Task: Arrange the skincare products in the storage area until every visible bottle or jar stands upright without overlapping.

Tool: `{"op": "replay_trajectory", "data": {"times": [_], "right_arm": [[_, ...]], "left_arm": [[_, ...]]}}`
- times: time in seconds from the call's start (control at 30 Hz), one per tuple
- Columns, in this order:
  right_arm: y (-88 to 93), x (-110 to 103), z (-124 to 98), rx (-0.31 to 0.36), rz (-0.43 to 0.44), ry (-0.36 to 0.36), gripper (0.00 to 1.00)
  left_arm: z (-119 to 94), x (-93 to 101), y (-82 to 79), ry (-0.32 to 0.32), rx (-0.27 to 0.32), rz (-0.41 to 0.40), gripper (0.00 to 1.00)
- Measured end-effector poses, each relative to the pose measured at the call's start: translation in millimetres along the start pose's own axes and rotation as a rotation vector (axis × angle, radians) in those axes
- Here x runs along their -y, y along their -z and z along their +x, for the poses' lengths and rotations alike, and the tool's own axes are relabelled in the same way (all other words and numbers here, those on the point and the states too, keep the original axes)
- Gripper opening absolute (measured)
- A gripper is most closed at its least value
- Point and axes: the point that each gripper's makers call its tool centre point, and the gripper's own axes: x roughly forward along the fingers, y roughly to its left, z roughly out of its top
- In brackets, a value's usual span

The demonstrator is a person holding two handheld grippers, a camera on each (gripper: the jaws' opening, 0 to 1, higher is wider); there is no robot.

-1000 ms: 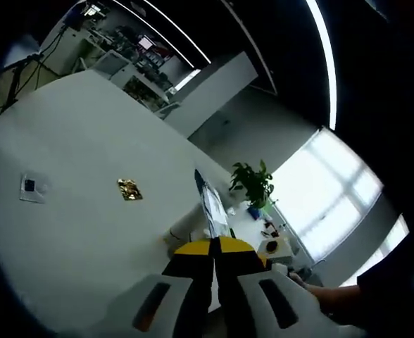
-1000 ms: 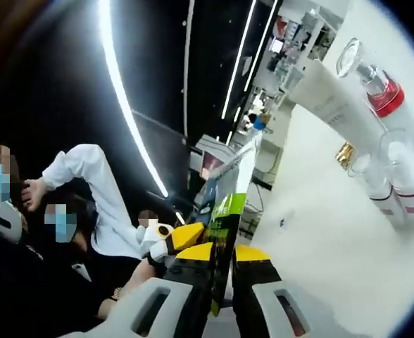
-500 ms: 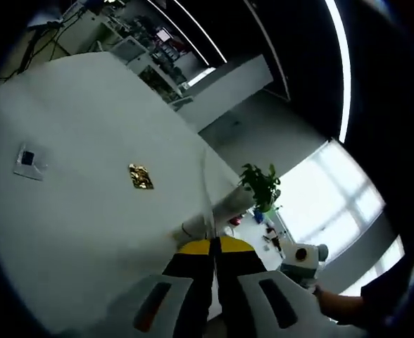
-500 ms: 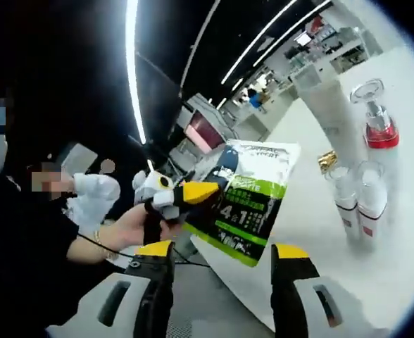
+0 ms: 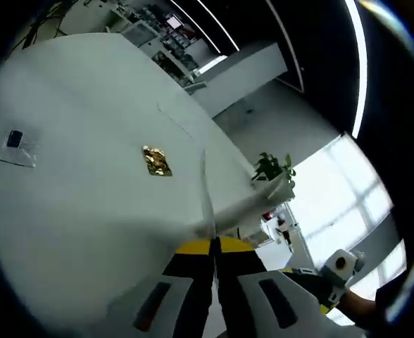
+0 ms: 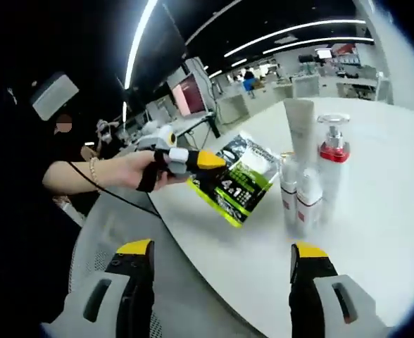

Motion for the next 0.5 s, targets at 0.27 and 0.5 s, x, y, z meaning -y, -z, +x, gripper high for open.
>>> {"op": "replay_trajectory", "data": {"times": [0.27,0.5], "right_arm": [[21.2,20,-8,0.035,0.029,0.092,0.91],[27.2,30,-6,0.059,0.053,0.150,0.93]], "left_arm": [[17,-17.4,5.7,-0.021,-0.021,-0.011,0.00],[25,-28.3,9.6,-0.039,-0.032,-0.027,0.00]]}}
